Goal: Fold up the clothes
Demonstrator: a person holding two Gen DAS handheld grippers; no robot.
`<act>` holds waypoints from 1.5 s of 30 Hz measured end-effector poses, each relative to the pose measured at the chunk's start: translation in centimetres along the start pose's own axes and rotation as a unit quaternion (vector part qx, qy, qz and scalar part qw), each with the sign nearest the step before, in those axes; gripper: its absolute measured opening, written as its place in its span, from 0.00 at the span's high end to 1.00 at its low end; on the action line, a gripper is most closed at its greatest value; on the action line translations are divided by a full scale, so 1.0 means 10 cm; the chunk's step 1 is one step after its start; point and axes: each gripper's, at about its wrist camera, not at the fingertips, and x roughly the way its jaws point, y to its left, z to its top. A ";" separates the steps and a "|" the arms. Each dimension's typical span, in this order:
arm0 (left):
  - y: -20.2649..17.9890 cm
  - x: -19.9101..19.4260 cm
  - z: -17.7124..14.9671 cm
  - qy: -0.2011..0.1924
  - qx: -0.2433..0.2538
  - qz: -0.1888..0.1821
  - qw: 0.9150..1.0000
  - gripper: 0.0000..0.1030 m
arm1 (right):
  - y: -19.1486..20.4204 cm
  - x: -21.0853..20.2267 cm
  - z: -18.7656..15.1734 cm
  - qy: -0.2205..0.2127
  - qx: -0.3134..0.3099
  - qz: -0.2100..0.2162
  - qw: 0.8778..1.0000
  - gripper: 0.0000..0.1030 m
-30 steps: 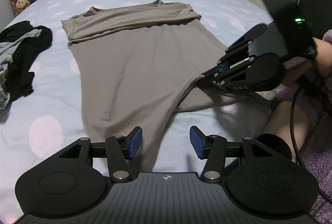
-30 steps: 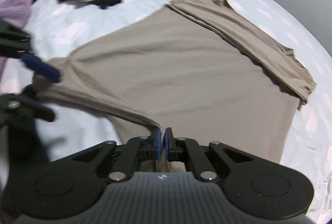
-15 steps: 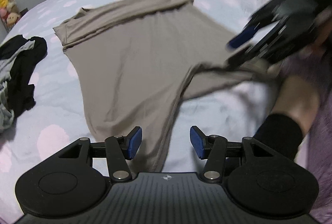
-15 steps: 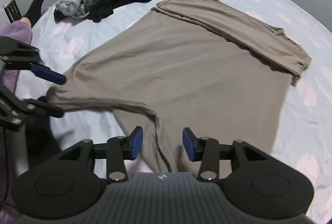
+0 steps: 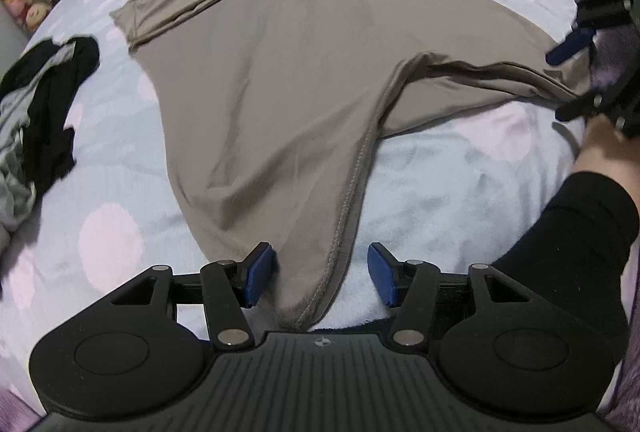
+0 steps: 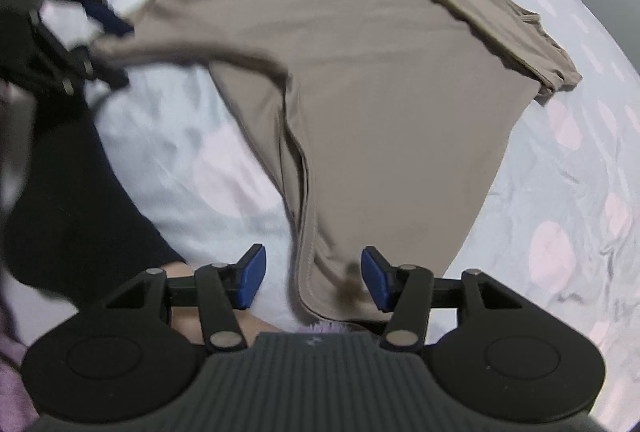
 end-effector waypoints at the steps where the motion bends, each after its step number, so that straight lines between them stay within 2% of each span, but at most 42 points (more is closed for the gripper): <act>1: 0.02 0.00 0.00 0.000 -0.007 -0.001 1.000 0.49 | 0.00 0.04 0.01 0.008 -0.001 -0.007 1.000 0.51; 2: 0.01 0.00 -0.01 0.000 -0.010 0.000 1.000 0.49 | -0.01 0.07 0.00 0.014 0.001 -0.014 1.000 0.55; 3: 0.01 0.00 -0.01 0.000 -0.012 0.001 1.000 0.49 | -0.02 0.09 -0.01 0.017 0.002 -0.018 1.000 0.67; 4: 0.01 -0.01 -0.01 0.000 -0.014 0.002 1.000 0.49 | -0.02 0.10 -0.02 0.020 0.003 -0.022 1.000 0.72; 5: 0.01 -0.02 -0.02 0.000 -0.018 0.003 1.000 0.53 | -0.03 0.09 -0.04 0.019 0.004 -0.026 0.999 0.74; 7: 0.02 -0.03 -0.03 -0.001 -0.027 0.011 1.000 0.61 | -0.02 0.08 -0.06 0.014 0.003 -0.037 0.999 0.88; 9: 0.04 -0.08 -0.05 -0.005 -0.040 0.026 0.999 0.84 | -0.02 0.04 -0.09 0.000 0.009 -0.056 0.998 0.93; 11: 0.09 -0.15 -0.08 -0.013 -0.058 0.048 0.997 0.96 | -0.05 -0.04 -0.12 -0.023 0.027 -0.079 0.996 0.94; 13: 0.17 -0.26 -0.11 -0.029 -0.082 0.071 0.994 0.96 | -0.09 -0.14 -0.15 -0.051 0.052 -0.100 0.992 0.94; 18: 0.30 -0.72 -0.19 -0.114 -0.131 0.109 0.979 0.97 | -0.18 -0.49 -0.30 -0.136 0.112 -0.132 0.976 0.94; 22: 0.20 -1.07 -0.19 -0.181 -0.133 0.132 0.965 0.98 | -0.11 -0.80 -0.34 -0.185 0.112 -0.176 0.960 0.96; 28: 0.09 -1.44 -0.12 -0.249 -0.131 0.166 0.945 0.98 | -0.04 -1.29 -0.31 -0.248 0.099 -0.226 0.937 0.96; 33: 0.11 -1.68 -0.11 -0.274 -0.146 0.144 0.939 0.98 | 0.06 -1.56 -0.32 -0.277 0.082 -0.254 0.923 0.97; 41: 0.05 -1.91 -0.14 -0.288 -0.135 0.156 0.935 1.00 | 0.18 -1.88 -0.35 -0.305 0.069 -0.289 0.905 1.00; 44: 0.03 -1.98 -0.16 -0.291 -0.131 0.160 0.934 1.00 | 0.21 -2.02 -0.38 -0.313 0.064 -0.297 0.900 1.00; 45: 0.03 -2.01 -0.16 -0.292 -0.129 0.161 0.934 1.00 | 0.21 -2.03 -0.38 -0.311 0.064 -0.294 0.902 1.00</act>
